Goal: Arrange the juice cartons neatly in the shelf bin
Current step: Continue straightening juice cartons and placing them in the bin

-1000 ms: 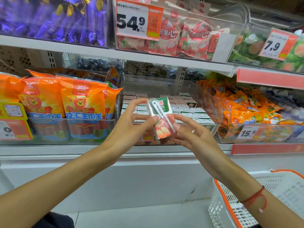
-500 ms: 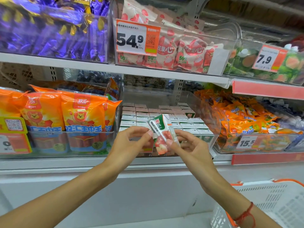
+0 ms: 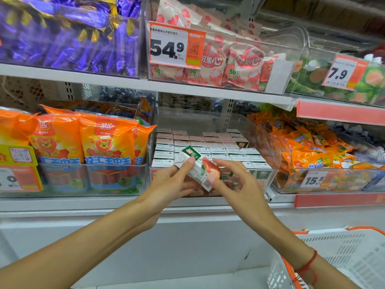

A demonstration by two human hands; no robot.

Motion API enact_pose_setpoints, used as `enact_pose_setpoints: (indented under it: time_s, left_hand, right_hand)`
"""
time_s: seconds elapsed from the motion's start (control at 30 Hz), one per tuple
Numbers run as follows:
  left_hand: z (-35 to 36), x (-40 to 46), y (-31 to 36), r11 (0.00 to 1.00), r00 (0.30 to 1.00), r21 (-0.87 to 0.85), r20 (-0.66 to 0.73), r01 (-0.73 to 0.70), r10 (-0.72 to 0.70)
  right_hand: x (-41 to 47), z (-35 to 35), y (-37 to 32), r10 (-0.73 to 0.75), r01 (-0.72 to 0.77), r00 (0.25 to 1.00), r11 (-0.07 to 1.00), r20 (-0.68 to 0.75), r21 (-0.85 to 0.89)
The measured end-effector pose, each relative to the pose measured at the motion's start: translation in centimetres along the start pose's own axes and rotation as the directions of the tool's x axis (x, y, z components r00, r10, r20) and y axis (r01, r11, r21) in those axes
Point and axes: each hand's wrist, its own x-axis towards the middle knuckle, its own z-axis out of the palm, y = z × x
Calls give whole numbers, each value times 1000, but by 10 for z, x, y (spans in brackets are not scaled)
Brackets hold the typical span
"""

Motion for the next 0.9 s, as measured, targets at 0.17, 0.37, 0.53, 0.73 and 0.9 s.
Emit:
enact_pose_setpoints:
  time_s: [0.17,0.37,0.53,0.73,0.9]
  left_hand:
    - [-6,1,-4,879,938,331,66,-342,341]
    - [-16,-3,-13,495,724,538,403,-683,560]
    - [-12,-4,-14,273,597,598,448,-754,666]
    - [-8,-3,-8,256,518,586,336,-769,787]
    - [-3,0,-14,472,681,570,228,-672,696]
  right_hand:
    - [1,-5,9,198,-240,957,952,214,192]
    - [0,-15,12,-68,59,997,983,46,174]
    - [1,-21,7,-213,213,976,977,-48,4]
    - [-1,-29,1,-314,287,939,940,-142,-183]
    - [4,-48,2,-423,354,904,819,-59,-451]
